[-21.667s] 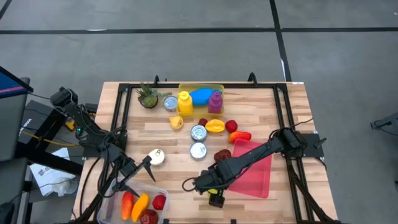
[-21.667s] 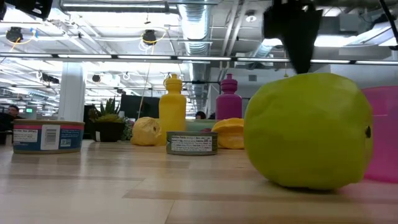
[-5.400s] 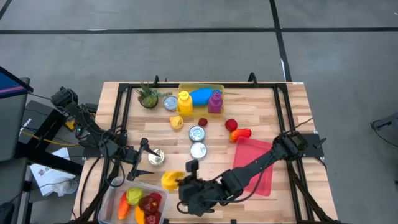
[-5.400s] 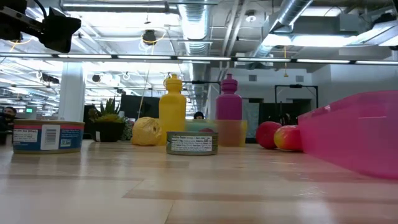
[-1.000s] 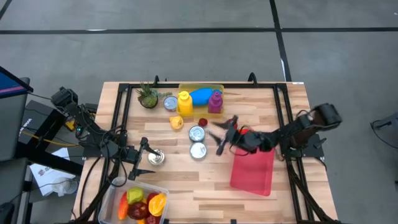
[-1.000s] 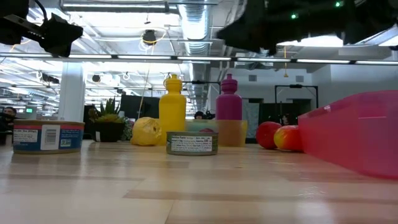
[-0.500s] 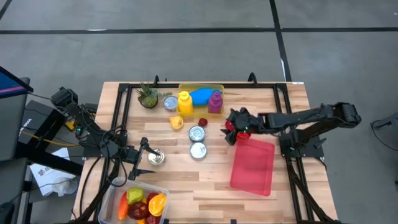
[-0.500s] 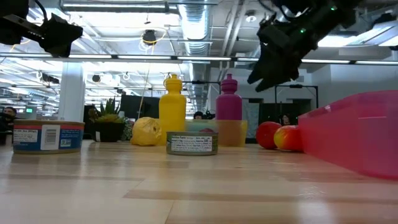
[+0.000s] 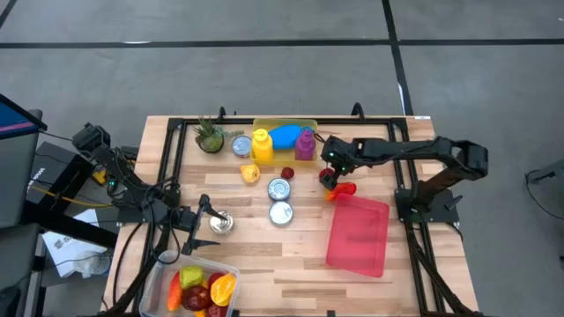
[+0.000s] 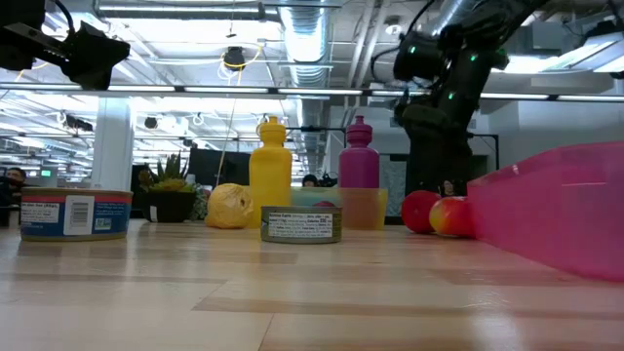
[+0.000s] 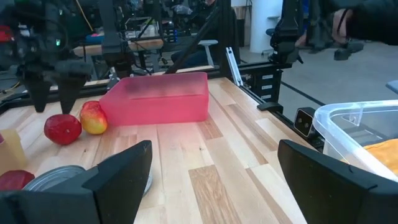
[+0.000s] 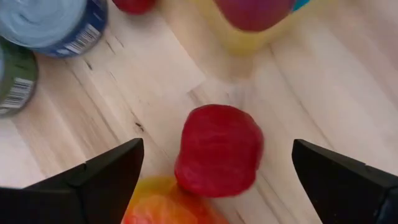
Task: Pick & Place Food Item
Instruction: Put the red tomato into the white bin
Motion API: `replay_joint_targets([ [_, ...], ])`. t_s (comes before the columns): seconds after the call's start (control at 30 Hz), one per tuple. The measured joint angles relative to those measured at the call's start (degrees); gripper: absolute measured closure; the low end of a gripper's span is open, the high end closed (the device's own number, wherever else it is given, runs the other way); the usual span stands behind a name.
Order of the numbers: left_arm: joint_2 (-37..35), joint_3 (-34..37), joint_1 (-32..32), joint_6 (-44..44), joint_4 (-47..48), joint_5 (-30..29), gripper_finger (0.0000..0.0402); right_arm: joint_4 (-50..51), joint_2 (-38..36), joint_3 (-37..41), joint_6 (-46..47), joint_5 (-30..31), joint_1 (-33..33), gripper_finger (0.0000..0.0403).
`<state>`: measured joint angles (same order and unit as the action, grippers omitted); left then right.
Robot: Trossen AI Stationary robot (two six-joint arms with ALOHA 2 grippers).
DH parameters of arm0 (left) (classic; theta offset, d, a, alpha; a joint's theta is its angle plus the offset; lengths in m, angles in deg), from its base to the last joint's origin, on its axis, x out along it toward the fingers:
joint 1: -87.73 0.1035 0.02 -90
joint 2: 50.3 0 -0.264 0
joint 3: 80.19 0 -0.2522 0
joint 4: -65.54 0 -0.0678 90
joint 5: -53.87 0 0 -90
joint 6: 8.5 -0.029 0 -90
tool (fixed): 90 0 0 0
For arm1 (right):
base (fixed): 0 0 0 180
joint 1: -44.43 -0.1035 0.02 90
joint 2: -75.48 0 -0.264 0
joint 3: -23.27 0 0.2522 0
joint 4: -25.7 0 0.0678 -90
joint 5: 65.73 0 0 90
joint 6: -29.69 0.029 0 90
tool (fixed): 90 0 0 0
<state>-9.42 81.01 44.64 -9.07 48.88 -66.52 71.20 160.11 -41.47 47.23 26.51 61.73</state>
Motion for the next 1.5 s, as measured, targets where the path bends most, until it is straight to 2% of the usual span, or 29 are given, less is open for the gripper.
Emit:
replay_joint_targets([
  [0.13, 0.0, 0.0, 0.0, 0.0, 0.1, 0.0, 0.0060, -1.8, 3.8, -0.1, -0.7, -2.7, 1.0, 0.0013],
  [0.37, 0.0, 0.0, 0.0, 0.1, 0.3, 0.0, 0.0060, -2.1, 11.1, 0.0, -0.9, -2.2, 1.1, 0.0016],
  [0.47, 0.0, 0.0, 0.0, 0.1, 0.3, 0.0, 0.0060, -1.8, 13.5, -0.9, 0.3, -0.6, 0.8, 0.0032],
  [0.57, 0.0, 0.0, 0.0, 0.1, 0.3, 0.0, 0.0060, -1.1, 14.2, -1.8, 0.5, 1.6, -0.3, 0.0077],
  [0.73, 0.0, 0.0, 0.0, 0.1, 0.4, 0.0, 0.0060, -1.7, 12.8, -4.3, 0.5, 3.4, -3.5, 0.0190],
  [1.13, 0.0, 0.0, 0.0, 0.2, 0.7, 0.0, 0.0060, -1.6, 12.0, -15.9, 2.6, 3.6, -15.8, 0.0193],
  [1.27, 0.0, 0.0, 0.0, 0.1, 0.6, 0.0, 0.0060, -11.5, 12.0, -19.5, 0.4, 3.7, -21.5, 0.0193],
  [1.5, 0.0, 0.0, 0.0, 0.0, 0.5, 0.0, 0.0060, -43.2, 15.0, -19.9, -9.1, 3.7, -30.1, 0.0193],
])
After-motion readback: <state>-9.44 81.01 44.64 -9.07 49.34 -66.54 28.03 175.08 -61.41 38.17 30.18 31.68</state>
